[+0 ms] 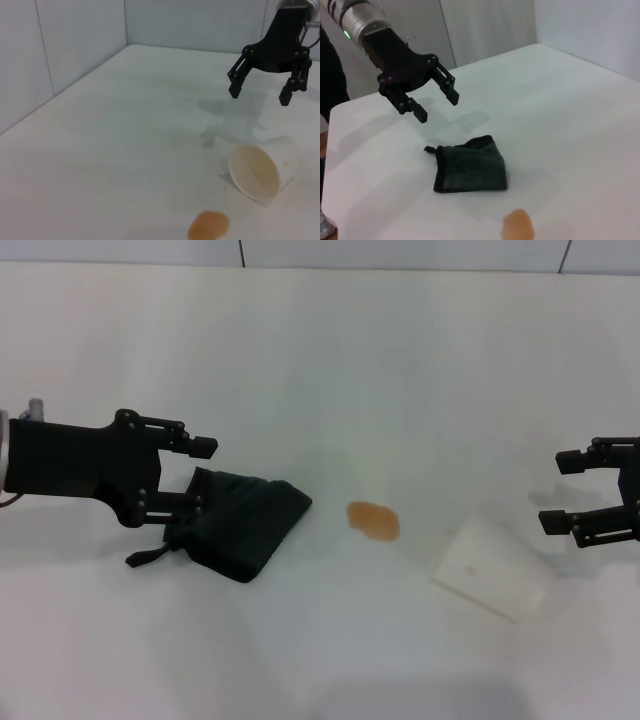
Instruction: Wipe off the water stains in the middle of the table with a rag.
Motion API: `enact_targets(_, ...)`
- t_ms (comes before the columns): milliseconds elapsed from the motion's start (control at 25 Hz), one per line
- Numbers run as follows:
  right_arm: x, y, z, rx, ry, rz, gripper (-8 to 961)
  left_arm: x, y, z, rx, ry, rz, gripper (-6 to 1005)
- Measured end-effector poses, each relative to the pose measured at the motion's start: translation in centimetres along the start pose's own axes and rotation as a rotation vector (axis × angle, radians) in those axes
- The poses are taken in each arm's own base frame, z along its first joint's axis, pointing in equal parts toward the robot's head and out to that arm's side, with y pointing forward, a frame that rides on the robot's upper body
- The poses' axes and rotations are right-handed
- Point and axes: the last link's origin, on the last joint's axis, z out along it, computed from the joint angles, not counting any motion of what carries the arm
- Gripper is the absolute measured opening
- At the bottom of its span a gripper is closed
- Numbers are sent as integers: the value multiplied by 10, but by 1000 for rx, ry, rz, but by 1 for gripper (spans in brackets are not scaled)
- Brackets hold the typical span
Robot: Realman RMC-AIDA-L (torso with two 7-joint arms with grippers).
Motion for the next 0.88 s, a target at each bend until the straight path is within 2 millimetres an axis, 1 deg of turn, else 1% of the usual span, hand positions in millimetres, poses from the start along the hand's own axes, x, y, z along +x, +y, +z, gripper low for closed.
enact_targets(880,1,0,0,-4,0,6,838,-1,0,0,-1,-12,1,624)
